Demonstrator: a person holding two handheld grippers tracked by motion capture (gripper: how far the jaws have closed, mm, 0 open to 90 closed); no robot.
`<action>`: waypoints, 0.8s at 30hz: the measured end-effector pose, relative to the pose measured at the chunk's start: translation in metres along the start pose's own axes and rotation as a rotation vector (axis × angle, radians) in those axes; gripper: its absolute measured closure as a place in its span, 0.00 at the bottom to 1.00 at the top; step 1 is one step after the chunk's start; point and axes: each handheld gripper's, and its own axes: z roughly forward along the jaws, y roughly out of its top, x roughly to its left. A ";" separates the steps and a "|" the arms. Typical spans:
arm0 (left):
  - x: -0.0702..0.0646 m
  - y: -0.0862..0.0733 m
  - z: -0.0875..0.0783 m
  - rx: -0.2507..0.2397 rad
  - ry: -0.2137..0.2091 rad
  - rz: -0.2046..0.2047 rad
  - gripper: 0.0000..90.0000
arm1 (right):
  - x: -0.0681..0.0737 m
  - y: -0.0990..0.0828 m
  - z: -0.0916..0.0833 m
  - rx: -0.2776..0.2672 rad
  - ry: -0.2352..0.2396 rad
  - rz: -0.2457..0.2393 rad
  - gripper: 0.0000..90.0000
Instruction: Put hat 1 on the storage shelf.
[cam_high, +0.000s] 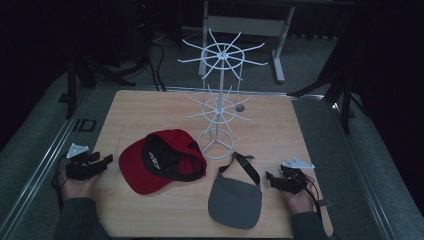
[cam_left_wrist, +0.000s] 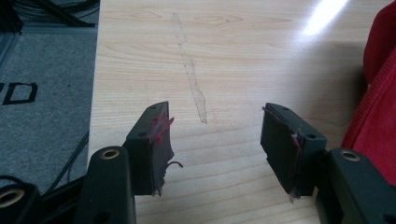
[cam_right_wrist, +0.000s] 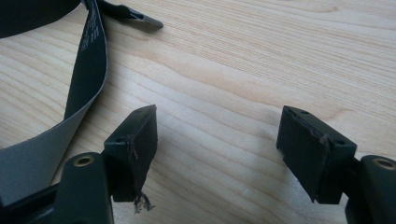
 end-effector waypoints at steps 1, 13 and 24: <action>0.000 0.000 0.000 -0.001 -0.001 0.001 0.48 | 0.000 0.000 0.000 0.000 0.000 -0.001 0.32; -0.006 0.009 -0.008 -0.025 -0.016 0.031 0.49 | 0.000 0.000 0.000 0.001 0.007 -0.007 0.31; -0.013 0.036 -0.022 -0.021 -0.078 0.107 0.52 | 0.000 0.000 0.000 0.001 0.009 -0.008 0.30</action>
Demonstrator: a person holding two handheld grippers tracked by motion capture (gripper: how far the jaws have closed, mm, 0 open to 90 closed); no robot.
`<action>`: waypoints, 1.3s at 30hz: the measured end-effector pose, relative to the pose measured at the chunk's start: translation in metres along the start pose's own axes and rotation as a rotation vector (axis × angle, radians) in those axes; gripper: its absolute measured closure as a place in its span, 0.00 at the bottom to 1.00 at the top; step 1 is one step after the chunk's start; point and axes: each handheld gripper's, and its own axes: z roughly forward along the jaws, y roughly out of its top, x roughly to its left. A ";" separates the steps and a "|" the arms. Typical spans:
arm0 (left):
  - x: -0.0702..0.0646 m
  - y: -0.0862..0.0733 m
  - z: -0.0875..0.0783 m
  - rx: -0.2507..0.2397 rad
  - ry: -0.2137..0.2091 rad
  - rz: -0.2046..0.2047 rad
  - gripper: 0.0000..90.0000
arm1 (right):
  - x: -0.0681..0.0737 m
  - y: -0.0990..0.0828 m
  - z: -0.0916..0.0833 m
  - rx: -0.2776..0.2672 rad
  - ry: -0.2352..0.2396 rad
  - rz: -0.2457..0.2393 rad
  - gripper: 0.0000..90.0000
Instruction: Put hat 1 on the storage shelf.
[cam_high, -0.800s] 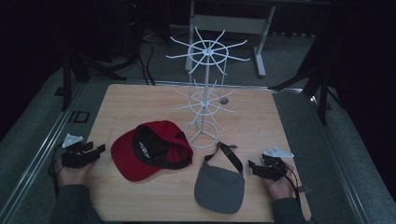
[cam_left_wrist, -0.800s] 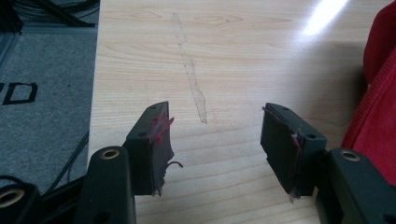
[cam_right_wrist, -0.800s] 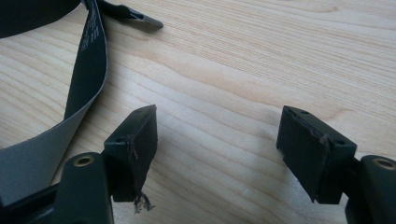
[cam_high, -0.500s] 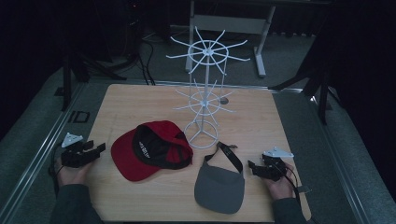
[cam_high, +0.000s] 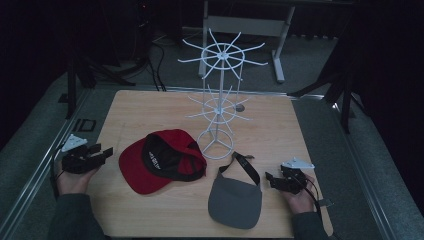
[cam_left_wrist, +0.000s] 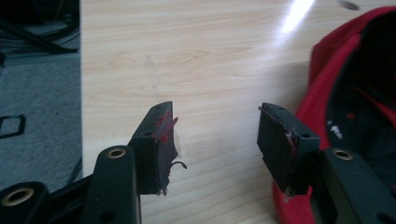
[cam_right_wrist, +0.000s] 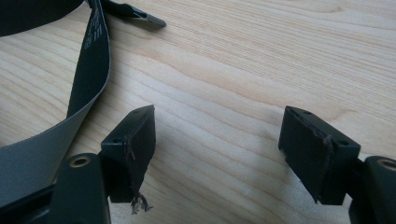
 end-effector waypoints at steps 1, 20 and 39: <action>-0.001 0.003 -0.001 0.002 -0.007 0.009 0.52 | 0.000 0.000 0.000 0.000 0.000 0.000 0.30; -0.027 0.039 0.024 0.112 -0.173 0.154 0.61 | 0.000 0.000 0.000 0.000 0.000 0.000 0.30; -0.020 0.031 0.037 0.181 -0.072 0.106 0.88 | 0.000 0.000 0.000 0.000 0.000 0.000 0.30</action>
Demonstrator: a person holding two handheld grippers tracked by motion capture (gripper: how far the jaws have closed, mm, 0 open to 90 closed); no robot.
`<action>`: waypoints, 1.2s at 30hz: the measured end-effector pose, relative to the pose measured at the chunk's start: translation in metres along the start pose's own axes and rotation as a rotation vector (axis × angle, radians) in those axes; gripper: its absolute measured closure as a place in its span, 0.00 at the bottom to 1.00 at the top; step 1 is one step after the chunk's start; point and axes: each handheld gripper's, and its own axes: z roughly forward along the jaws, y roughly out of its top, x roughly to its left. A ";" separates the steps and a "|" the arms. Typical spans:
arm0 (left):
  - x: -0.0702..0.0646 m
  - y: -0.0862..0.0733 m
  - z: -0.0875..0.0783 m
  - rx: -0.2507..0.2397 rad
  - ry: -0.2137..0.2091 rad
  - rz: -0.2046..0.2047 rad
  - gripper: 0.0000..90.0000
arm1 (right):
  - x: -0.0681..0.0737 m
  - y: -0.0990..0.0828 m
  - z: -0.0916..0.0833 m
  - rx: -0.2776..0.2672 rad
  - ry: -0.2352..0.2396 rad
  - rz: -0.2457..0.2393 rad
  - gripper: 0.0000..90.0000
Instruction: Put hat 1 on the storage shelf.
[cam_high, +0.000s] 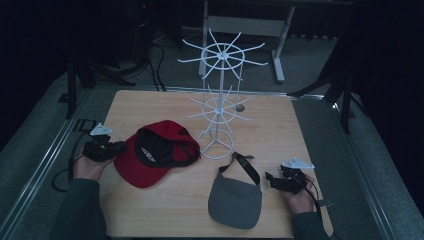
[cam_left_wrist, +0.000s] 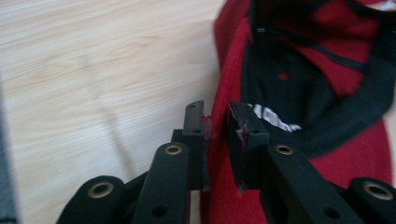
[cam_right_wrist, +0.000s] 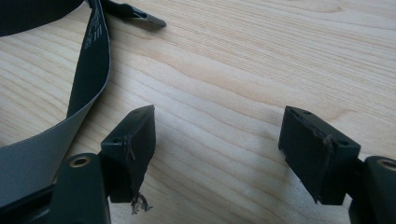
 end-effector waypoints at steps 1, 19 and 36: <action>0.002 -0.002 -0.002 -0.003 0.003 -0.013 0.89 | 0.000 0.000 0.000 0.000 0.000 0.000 0.30; -0.013 -0.011 0.015 0.164 -0.267 0.040 0.69 | 0.000 0.000 0.000 0.000 0.000 0.000 0.30; -0.015 -0.019 0.024 0.311 -0.369 0.027 0.81 | 0.000 0.000 0.000 0.000 0.000 -0.001 0.30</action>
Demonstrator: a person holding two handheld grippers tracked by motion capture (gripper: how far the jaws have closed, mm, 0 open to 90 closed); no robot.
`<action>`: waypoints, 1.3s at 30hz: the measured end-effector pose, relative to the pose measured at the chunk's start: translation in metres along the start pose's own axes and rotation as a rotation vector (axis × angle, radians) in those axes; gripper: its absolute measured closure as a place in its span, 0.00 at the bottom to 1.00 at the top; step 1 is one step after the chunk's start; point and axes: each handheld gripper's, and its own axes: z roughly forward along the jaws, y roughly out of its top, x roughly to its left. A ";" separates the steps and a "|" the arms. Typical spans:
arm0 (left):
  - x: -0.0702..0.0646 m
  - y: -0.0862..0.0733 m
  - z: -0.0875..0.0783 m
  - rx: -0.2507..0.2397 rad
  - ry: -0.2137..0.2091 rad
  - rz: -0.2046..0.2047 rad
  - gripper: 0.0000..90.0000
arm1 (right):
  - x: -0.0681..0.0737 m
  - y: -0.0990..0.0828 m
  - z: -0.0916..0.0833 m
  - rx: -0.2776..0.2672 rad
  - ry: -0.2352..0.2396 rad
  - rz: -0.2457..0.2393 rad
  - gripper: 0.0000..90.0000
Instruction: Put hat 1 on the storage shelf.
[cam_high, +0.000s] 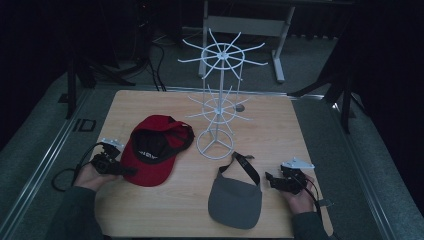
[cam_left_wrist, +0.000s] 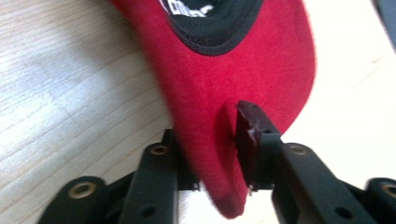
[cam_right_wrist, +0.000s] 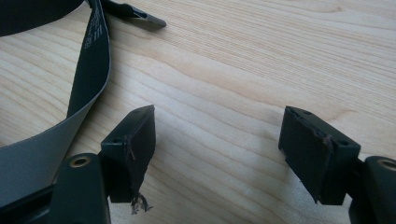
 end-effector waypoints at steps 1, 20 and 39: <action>-0.001 0.001 -0.001 -0.003 0.000 0.005 0.83 | 0.000 0.000 0.000 0.000 0.000 0.000 0.30; -0.006 -0.004 -0.032 -0.324 0.258 -0.030 0.96 | 0.000 0.000 0.000 0.000 0.001 0.000 0.30; -0.025 0.008 -0.048 -0.438 0.356 0.011 0.96 | 0.000 0.000 0.000 0.000 0.002 -0.002 0.30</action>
